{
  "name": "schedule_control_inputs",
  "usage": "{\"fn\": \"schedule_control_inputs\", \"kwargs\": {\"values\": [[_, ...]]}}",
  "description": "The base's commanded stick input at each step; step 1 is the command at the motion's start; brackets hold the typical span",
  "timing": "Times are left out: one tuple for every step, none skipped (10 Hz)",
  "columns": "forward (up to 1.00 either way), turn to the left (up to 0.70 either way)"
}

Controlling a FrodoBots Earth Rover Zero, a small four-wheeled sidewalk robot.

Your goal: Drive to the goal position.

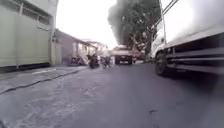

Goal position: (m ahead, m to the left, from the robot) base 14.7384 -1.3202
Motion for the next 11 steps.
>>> {"fn": "schedule_control_inputs", "kwargs": {"values": [[1.0, -0.13], [1.0, 0.06], [1.0, 0.04], [1.0, -0.16], [1.0, -0.32], [1.0, -0.11], [1.0, -0.06], [1.0, -0.32], [1.0, -0.22], [1.0, -0.12], [1.0, -0.03]]}}
